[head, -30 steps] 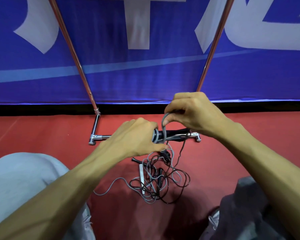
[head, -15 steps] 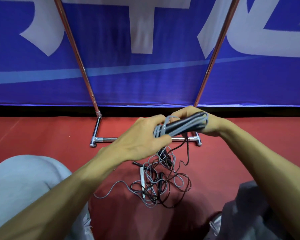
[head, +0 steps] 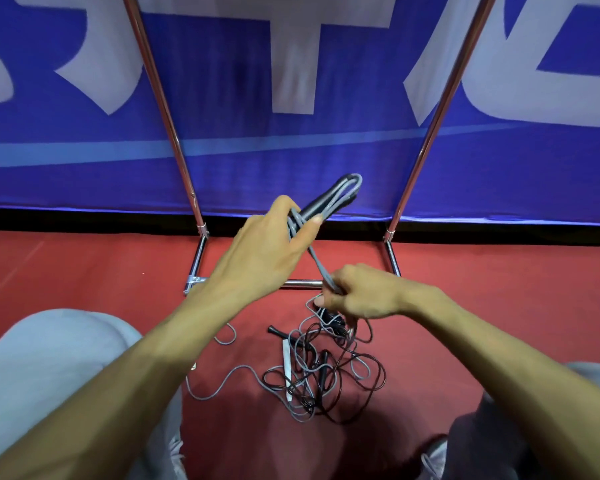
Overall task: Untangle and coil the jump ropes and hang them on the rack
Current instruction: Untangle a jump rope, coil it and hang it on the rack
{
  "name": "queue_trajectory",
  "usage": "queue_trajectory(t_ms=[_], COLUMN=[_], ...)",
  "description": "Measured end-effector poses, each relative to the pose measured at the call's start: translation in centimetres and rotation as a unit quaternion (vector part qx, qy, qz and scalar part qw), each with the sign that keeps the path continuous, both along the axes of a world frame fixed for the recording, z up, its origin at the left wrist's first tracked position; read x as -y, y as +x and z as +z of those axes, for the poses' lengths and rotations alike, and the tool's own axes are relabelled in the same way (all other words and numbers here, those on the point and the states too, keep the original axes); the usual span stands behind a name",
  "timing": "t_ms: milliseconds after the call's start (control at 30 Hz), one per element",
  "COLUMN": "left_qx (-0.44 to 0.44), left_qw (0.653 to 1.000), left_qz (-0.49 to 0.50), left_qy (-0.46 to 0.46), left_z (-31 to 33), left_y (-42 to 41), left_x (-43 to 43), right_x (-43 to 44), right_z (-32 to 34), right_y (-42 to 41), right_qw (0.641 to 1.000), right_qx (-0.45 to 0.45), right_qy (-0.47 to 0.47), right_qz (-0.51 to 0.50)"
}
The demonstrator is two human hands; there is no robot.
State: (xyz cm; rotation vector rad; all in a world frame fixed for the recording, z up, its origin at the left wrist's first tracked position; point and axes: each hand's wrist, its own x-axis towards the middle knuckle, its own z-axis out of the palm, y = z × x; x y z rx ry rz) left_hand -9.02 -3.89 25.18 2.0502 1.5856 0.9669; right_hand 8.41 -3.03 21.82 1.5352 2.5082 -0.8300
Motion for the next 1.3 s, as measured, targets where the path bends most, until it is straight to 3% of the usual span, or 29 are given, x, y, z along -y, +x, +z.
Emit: queue_trajectory(t_ms=[100, 200, 467, 667, 767, 867, 967, 1133, 1300], left_qx=[-0.058, -0.051, -0.137, -0.125, -0.135, -0.2, -0.21, -0.118, -0.065], left_qw=[0.998, 0.997, 0.989, 0.975, 0.958, 0.953, 0.954, 0.959, 0.953], left_qz=[0.004, 0.008, -0.027, -0.121, -0.159, -0.159, -0.168, -0.225, -0.261], left_qy=[-0.019, -0.048, -0.043, -0.141, -0.195, -0.165, -0.135, -0.124, -0.14], left_z=[-0.6, -0.9, -0.6, 0.0, 0.1, -0.2, -0.6, -0.4, 0.0], left_y=[-0.6, -1.0, -1.3, -0.6, -0.2, 0.6, 1.0, 0.9, 0.5], left_x=[-0.5, -0.9, -1.1, -0.7, -0.4, 0.3, 0.8, 1.4, 1.4], right_x=[0.8, 1.0, 1.5, 1.0, 0.5, 0.1, 0.0, -0.9, -0.9], right_z=[0.1, 0.5, 2.5, 4.2, 3.9, 3.5, 3.4, 3.7, 3.9], right_y=[-0.7, -0.5, 0.3, 1.9, 2.7, 2.6, 2.7, 3.5, 4.5], right_qw=[0.996, 0.991, 0.942, 0.9, 0.906, 0.922, 0.939, 0.952, 0.943], right_qx=[0.073, 0.077, -0.028, -0.122, -0.158, -0.184, -0.198, -0.279, -0.327], right_qy=[0.034, 0.083, 0.312, 0.409, 0.388, 0.337, 0.281, 0.104, -0.049], right_qz=[0.045, 0.066, 0.124, 0.086, 0.056, 0.039, 0.02, -0.062, -0.029])
